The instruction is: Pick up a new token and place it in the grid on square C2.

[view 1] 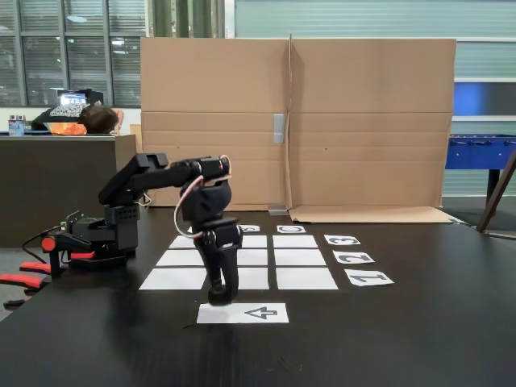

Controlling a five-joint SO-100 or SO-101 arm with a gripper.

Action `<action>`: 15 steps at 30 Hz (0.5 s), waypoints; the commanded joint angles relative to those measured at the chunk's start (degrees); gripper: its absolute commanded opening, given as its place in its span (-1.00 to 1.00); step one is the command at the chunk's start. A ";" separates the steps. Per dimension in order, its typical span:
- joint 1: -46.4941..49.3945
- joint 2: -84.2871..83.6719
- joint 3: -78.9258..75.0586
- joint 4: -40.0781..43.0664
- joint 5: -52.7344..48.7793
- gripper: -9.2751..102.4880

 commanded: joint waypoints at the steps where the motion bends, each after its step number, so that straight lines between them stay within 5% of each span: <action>1: -0.97 7.47 1.32 0.44 -0.18 -0.85; 15: -8.44 24.17 16.52 0.44 0.00 -0.85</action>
